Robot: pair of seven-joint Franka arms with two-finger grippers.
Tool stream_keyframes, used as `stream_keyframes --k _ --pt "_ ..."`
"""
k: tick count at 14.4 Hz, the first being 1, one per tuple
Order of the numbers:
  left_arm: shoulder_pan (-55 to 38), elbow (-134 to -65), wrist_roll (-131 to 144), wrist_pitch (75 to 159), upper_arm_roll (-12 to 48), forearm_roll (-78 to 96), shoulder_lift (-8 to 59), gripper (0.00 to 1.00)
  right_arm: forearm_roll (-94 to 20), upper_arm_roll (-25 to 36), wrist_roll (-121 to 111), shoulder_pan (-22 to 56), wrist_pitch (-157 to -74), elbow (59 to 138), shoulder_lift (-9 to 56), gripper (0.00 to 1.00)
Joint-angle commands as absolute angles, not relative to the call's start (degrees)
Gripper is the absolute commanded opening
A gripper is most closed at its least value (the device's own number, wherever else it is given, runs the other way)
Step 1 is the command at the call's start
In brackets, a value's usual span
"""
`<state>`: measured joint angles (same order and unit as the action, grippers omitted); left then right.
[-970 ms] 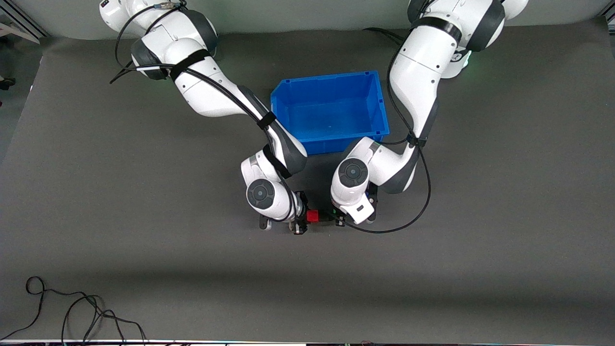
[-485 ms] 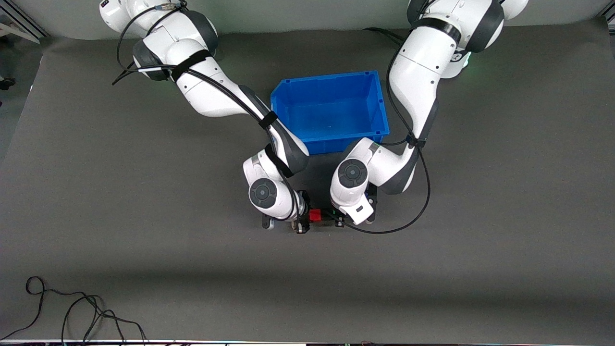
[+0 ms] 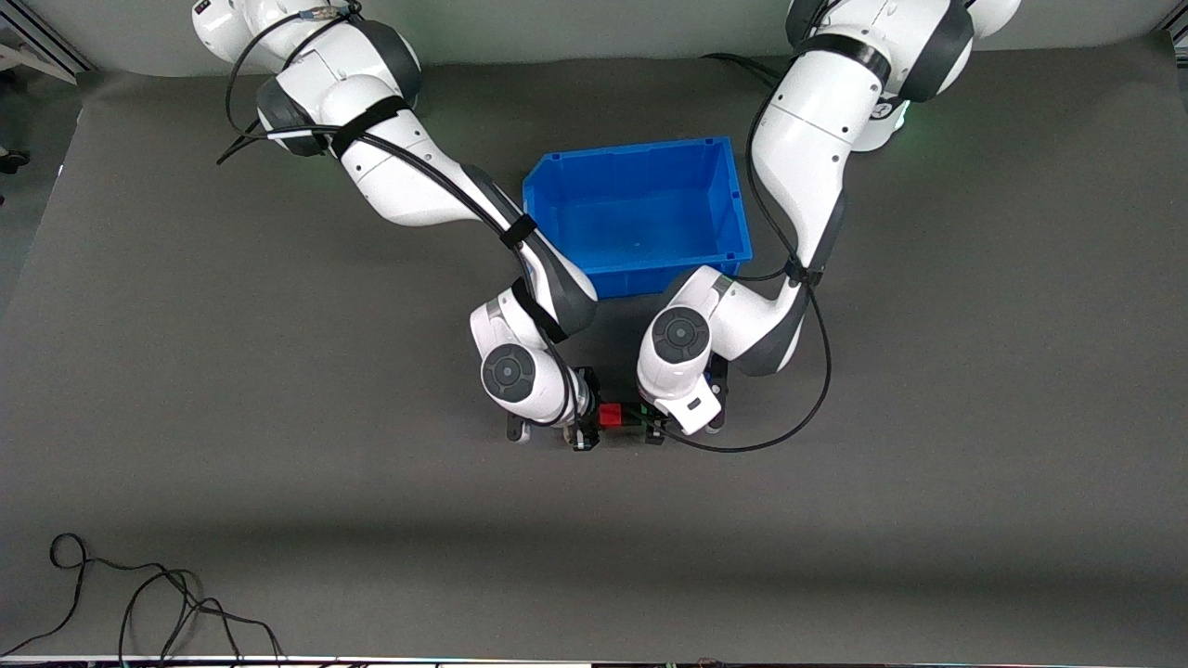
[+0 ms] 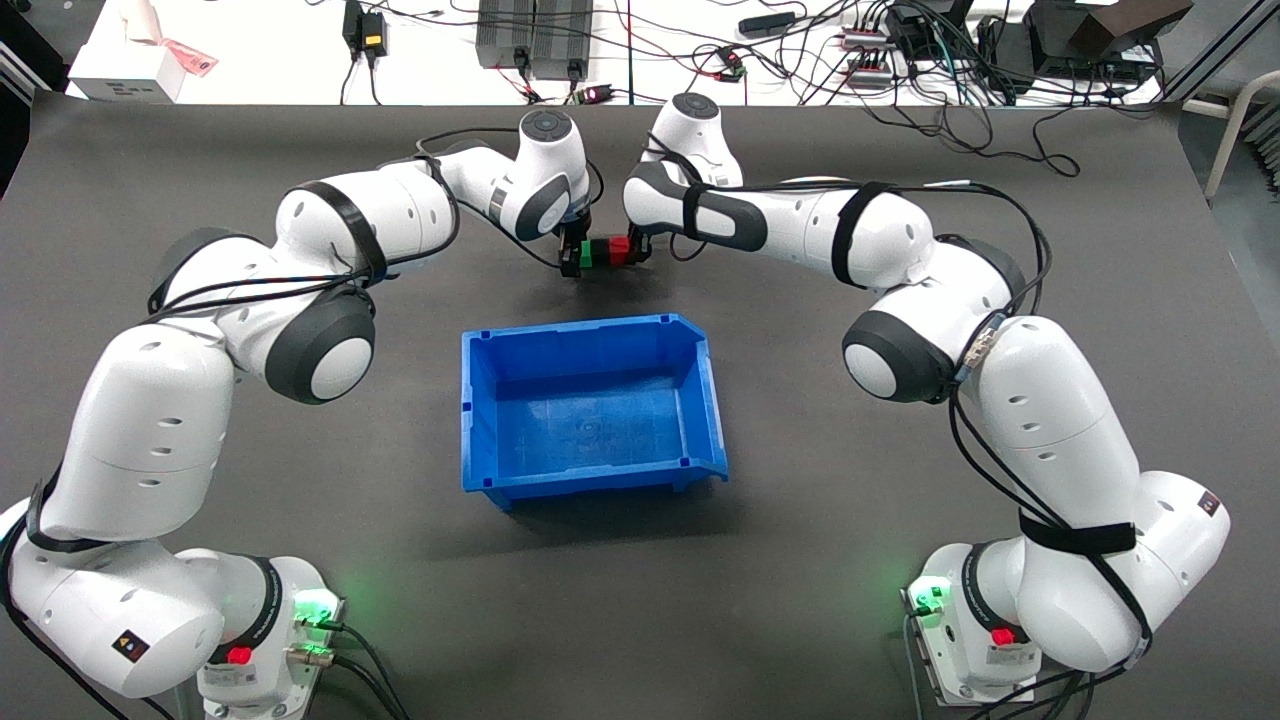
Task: Attach green and red cubes to black cube
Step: 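Press the red and green cubes against the black cube with both grippers, then open both grippers and lift them away from the joined cubes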
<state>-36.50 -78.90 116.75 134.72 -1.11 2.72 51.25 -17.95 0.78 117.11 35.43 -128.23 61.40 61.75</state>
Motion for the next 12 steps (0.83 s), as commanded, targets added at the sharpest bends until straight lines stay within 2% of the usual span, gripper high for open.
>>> stream_keyframes --k 1,6,10,12 --pt "-36.65 -76.99 116.54 131.76 -1.84 2.46 51.16 1.00 -17.49 0.97 117.60 35.77 -127.71 59.41 62.49 1.00" --pt "-29.73 -71.20 114.18 124.90 -1.93 1.41 49.40 1.00 -17.05 1.50 106.20 32.27 -120.77 61.16 58.46 1.00" --pt "-23.13 -71.28 102.59 120.43 -2.02 1.14 44.57 0.97 -16.96 2.37 94.78 30.24 -114.71 67.84 49.07 1.00" --pt "-19.18 -71.54 95.14 117.18 -2.02 0.35 42.81 0.98 -16.96 3.86 90.28 29.71 -108.75 68.12 45.81 1.00"
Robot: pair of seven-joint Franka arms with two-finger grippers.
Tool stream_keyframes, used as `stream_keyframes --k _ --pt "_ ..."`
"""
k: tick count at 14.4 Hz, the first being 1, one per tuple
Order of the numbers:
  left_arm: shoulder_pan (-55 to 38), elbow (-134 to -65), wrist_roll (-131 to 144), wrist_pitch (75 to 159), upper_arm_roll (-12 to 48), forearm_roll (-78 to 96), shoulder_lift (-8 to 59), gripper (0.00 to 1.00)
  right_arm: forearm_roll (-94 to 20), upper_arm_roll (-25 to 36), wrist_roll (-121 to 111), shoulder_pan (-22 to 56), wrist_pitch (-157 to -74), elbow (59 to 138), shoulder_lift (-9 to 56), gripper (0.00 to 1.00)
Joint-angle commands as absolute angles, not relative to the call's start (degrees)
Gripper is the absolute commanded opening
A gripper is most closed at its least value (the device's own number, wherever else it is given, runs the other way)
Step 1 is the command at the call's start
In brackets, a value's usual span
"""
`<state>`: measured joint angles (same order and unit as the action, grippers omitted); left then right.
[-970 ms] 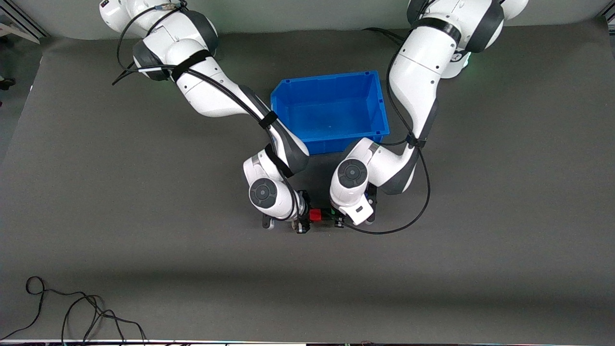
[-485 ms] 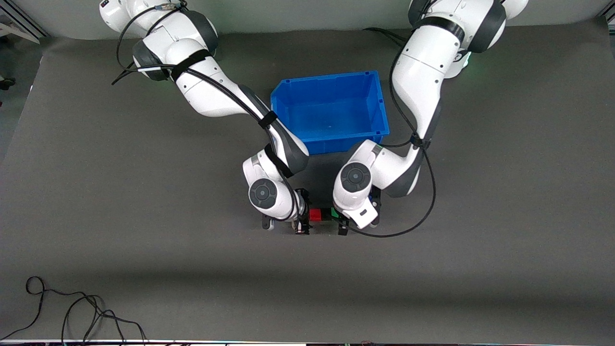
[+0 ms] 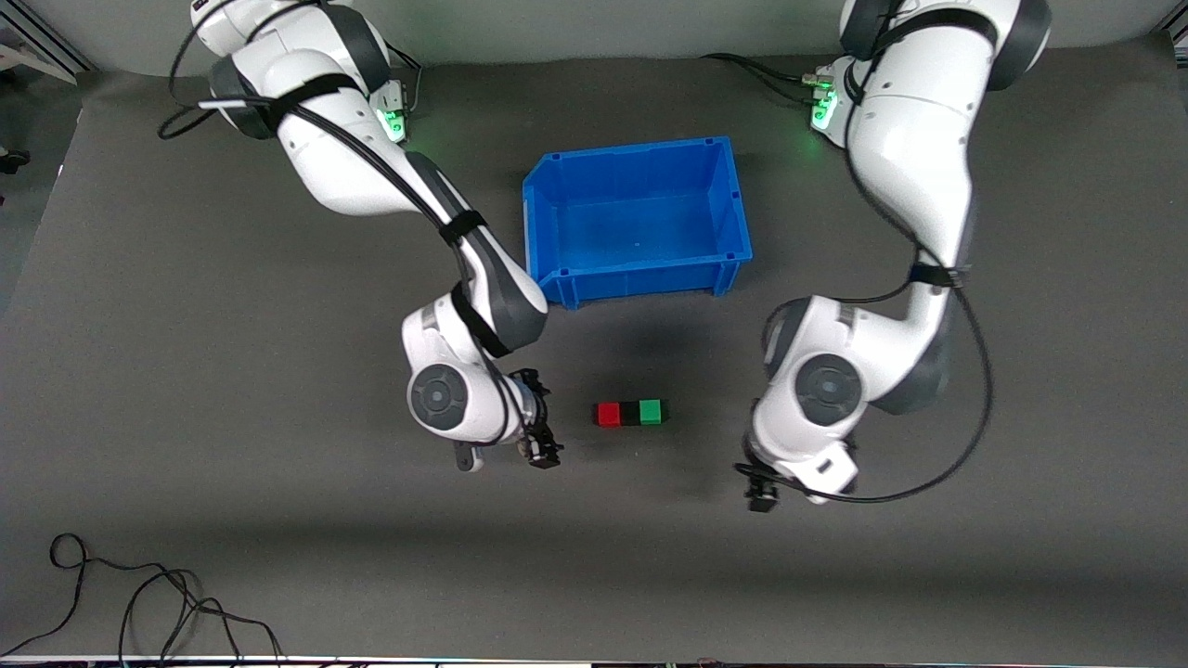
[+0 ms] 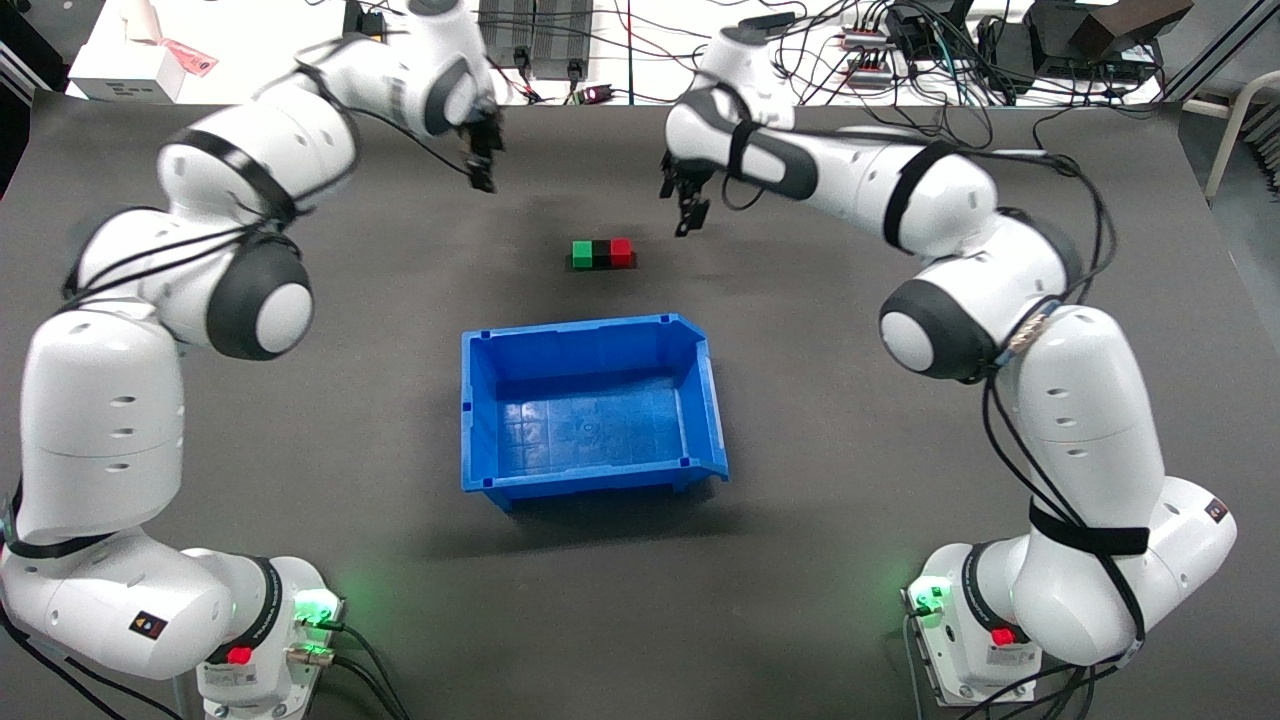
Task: Attach green and red cubes to black cube
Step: 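Open both grippers and lift them away from the joined cubes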
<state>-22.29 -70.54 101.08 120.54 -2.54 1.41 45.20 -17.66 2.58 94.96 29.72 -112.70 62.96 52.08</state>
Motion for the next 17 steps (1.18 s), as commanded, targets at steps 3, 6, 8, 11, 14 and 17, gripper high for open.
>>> stream_keyframes --k 3,6,8,11,14,17 --pt "-12.85 -72.59 80.91 111.64 -2.02 0.35 39.56 0.99 -16.53 5.36 83.87 30.41 -104.68 70.91 40.19 1.00" --pt "-6.26 -74.35 64.04 106.19 -2.02 0.35 35.08 1.00 -12.58 6.15 74.32 30.67 -104.42 77.85 33.07 1.00" --pt "-2.57 -74.36 55.50 101.88 -2.02 0.35 32.71 1.00 -12.48 8.60 69.97 32.07 -104.24 80.58 30.77 1.00" --pt "2.88 -74.27 43.73 95.56 -1.93 0.35 27.70 1.00 -11.87 10.44 65.60 32.34 -104.07 83.75 26.82 1.00" --pt "7.72 -73.74 31.86 88.09 -1.85 0.96 22.08 1.00 -9.50 17.82 58.63 37.17 -99.59 83.58 24.71 1.00" --pt "8.79 -72.61 24.19 81.76 -1.93 0.97 18.73 1.00 -9.23 18.54 53.46 36.74 -99.23 87.78 18.31 1.00"
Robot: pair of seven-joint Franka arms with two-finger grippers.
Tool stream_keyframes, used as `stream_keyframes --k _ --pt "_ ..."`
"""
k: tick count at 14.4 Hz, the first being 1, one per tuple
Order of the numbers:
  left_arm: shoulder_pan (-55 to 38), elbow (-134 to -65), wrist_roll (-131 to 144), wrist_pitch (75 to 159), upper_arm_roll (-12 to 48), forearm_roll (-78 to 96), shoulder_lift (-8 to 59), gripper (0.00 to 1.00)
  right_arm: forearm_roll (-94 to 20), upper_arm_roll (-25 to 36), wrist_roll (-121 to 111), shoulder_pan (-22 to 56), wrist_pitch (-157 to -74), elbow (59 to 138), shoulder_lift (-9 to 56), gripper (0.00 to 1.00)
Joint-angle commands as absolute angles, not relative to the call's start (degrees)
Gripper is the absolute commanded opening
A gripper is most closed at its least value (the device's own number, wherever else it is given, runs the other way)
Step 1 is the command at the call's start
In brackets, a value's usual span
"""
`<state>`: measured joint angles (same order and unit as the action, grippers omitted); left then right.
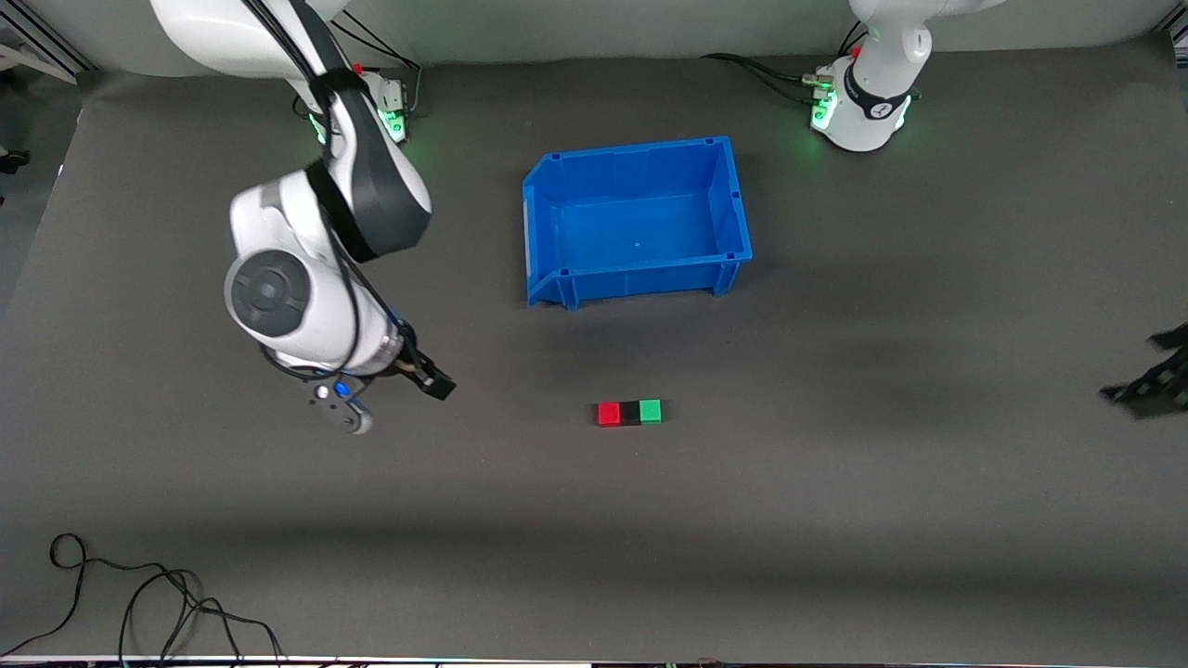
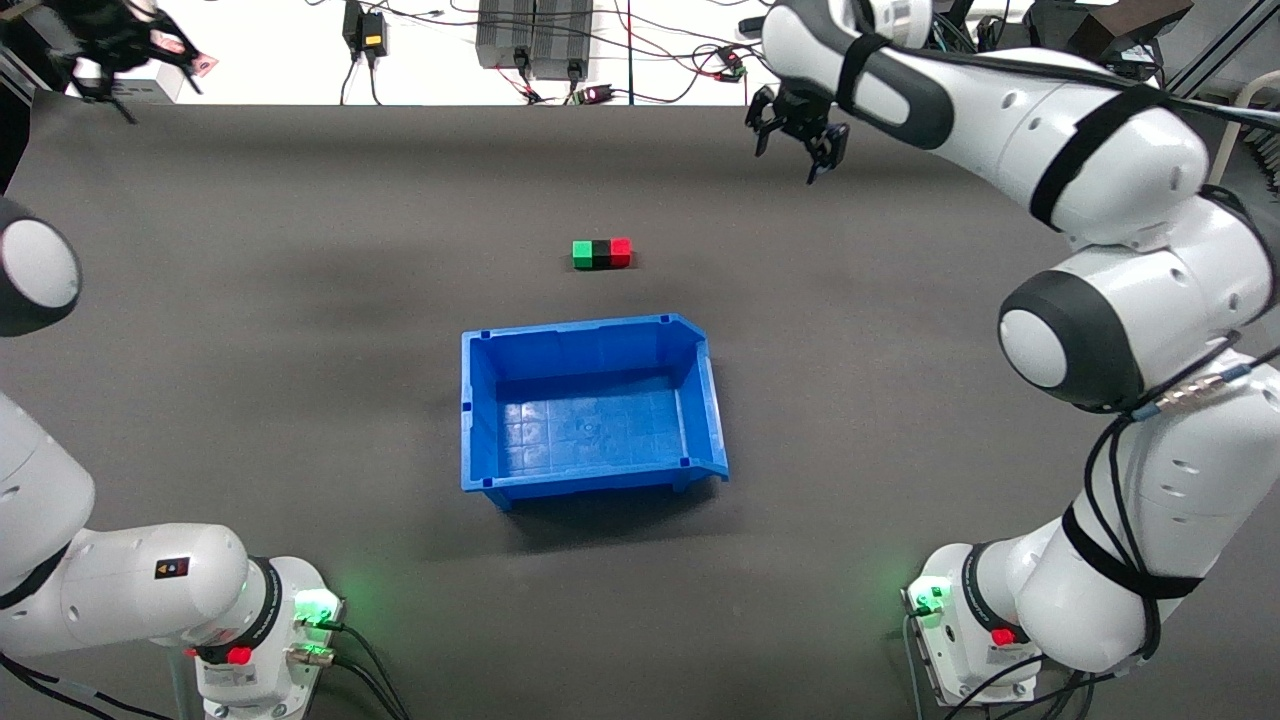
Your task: Attach green and red cubes to black cube
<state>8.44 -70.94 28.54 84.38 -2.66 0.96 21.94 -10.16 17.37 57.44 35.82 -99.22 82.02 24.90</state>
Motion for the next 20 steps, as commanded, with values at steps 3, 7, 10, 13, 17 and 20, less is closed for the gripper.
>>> stream_keyframes --k 3,7,10,13,17,20 --pt "9.14 -68.04 20.66 74.89 -1.93 0.53 17.93 1.00 -6.70 18.46 50.82 35.25 -99.23 91.05 13.28 1.00" --pt "8.00 -67.15 20.13 74.27 0.08 0.44 16.88 1.00 -4.22 16.01 23.78 29.99 -95.81 90.53 11.43 1.00" --pt "8.17 -67.41 19.95 74.18 2.98 0.96 16.44 1.00 -4.31 9.96 22.68 21.39 -94.93 91.05 6.52 1.00" --pt "8.17 -67.32 16.90 74.35 6.49 0.18 15.74 1.00 0.06 -1.72 22.33 10.06 -93.43 90.44 2.56 1.00" --pt "6.68 -67.76 5.12 74.88 7.12 -1.85 14.50 1.00 0.97 -4.75 20.13 5.99 -91.85 90.79 -0.78 1.00" --pt "6.77 -69.25 -0.25 75.49 7.03 -2.02 13.54 1.00 -1.14 -4.48 19.60 4.57 -91.93 91.40 -1.32 1.00"
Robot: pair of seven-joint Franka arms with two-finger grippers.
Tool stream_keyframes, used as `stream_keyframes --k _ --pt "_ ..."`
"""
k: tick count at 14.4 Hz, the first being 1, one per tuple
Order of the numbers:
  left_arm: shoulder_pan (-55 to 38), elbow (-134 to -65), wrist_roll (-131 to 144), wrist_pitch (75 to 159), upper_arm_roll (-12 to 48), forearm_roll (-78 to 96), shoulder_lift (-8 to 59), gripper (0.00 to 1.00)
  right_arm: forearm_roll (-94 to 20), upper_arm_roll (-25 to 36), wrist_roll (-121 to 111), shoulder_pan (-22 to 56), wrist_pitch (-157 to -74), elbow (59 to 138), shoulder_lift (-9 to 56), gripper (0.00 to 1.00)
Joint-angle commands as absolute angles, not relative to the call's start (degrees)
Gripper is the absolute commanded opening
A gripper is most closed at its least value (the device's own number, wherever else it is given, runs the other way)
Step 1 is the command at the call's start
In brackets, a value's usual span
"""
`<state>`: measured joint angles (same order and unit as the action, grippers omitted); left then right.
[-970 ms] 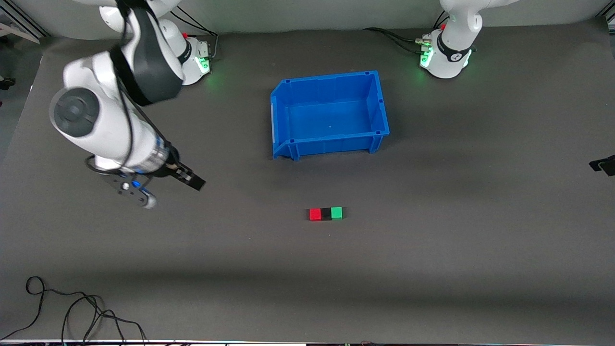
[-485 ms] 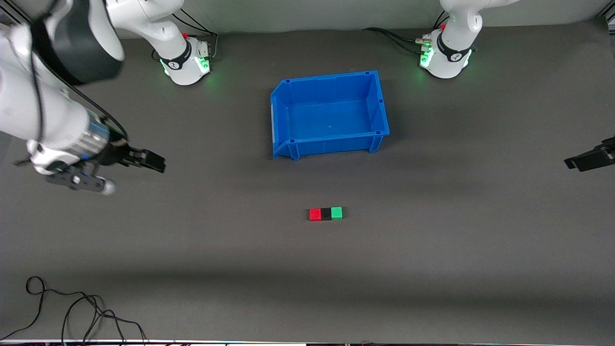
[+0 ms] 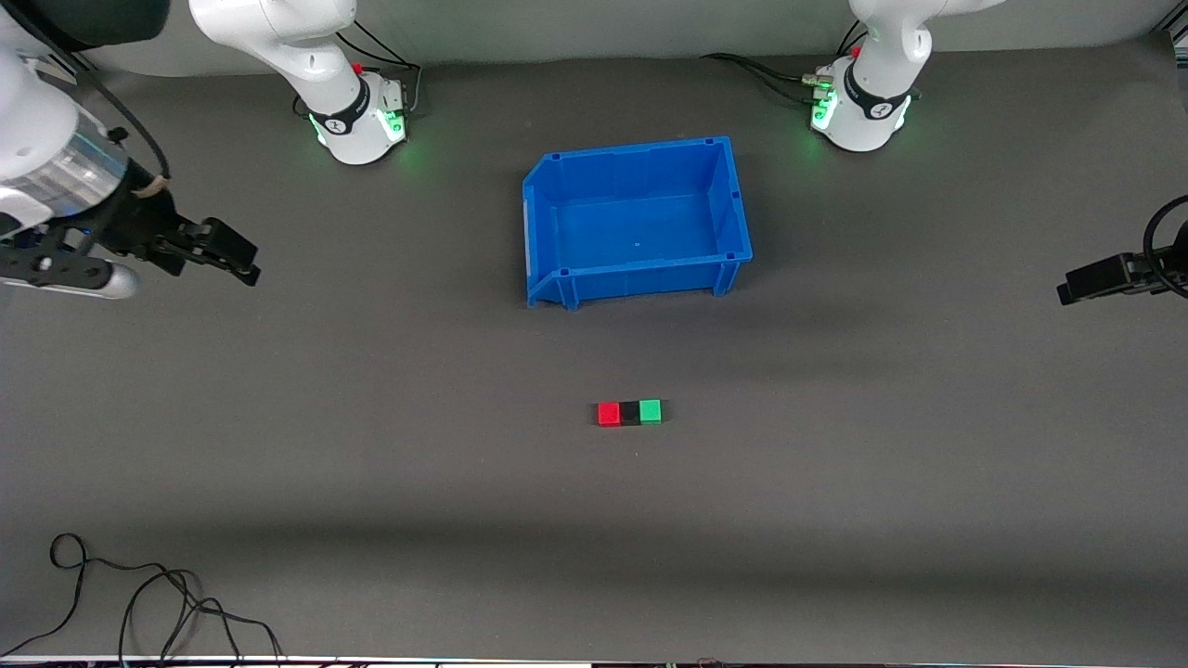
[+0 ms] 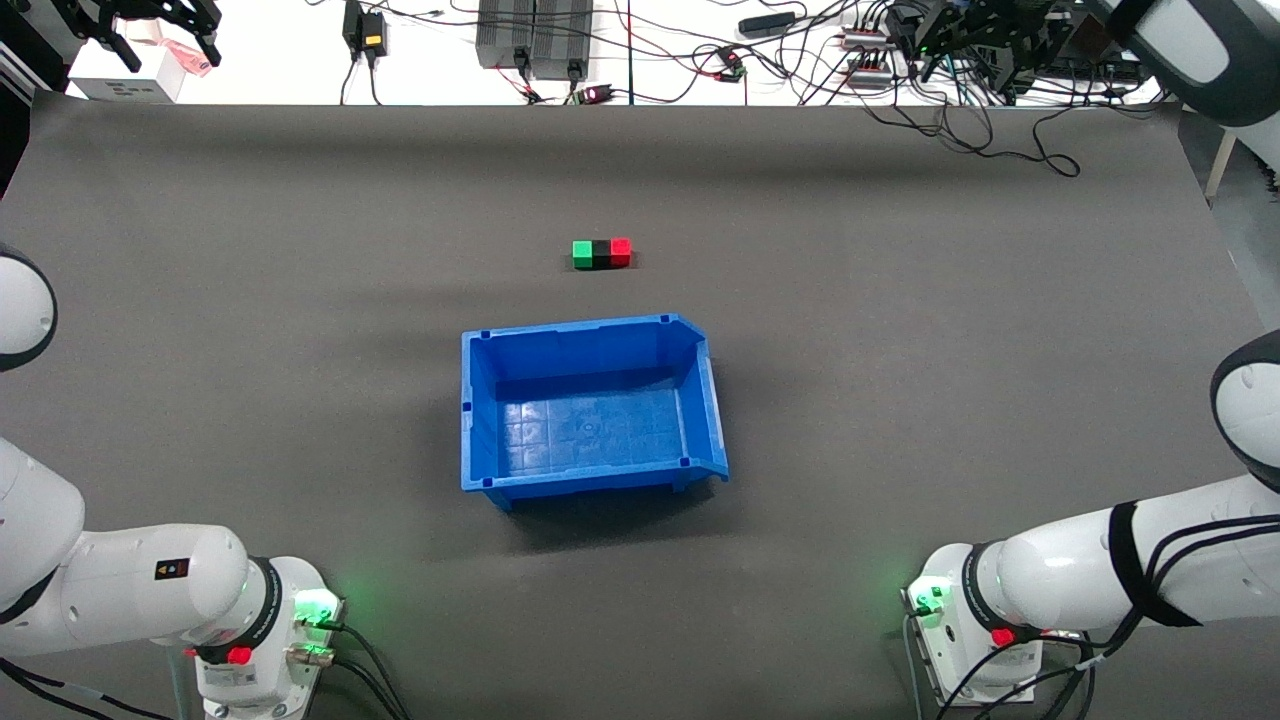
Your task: Attach green and red cubes to black cube
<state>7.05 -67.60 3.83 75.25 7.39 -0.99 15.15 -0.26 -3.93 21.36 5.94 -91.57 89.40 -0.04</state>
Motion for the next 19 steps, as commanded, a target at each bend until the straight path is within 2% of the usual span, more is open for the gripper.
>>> stream_keyframes --k 1,3,4,5,6,9,12,19 --pt "6.77 -70.13 -0.61 75.85 6.94 -2.02 12.84 1.00 -1.23 -4.48 19.60 4.57 -92.02 91.67 -1.23 1.00" --pt "5.63 -72.58 -0.62 77.08 5.98 -2.11 10.30 1.00 -1.23 -4.13 19.77 4.40 -92.63 92.28 -1.14 1.00" --pt "2.06 -73.47 -0.62 77.25 2.76 -2.11 9.50 1.00 -1.32 -3.61 19.69 4.31 -92.81 92.72 -1.23 1.00" --pt "-2.94 -74.26 -0.70 77.52 -2.93 -1.94 9.06 1.00 -1.32 -3.08 18.90 4.31 -92.90 92.99 -1.23 1.00" --pt "-3.68 -75.14 -0.70 77.69 -3.77 -1.67 8.62 1.00 -1.41 -2.21 15.33 4.31 -93.16 93.60 -1.23 1.00" --pt "-3.43 -81.79 -1.05 81.11 -3.43 -1.41 4.33 1.00 -1.41 -1.06 11.34 4.22 -94.57 94.39 -1.32 1.00" --pt "2.36 -89.01 -2.71 85.68 2.62 -1.58 -0.16 1.00 -1.32 -1.05 8.88 4.31 -94.48 96.32 -1.84 1.00" --pt "2.29 -89.74 -2.99 86.22 3.34 -2.11 -0.79 1.00 -1.32 -1.05 8.53 4.22 -94.75 96.33 -1.76 1.00"
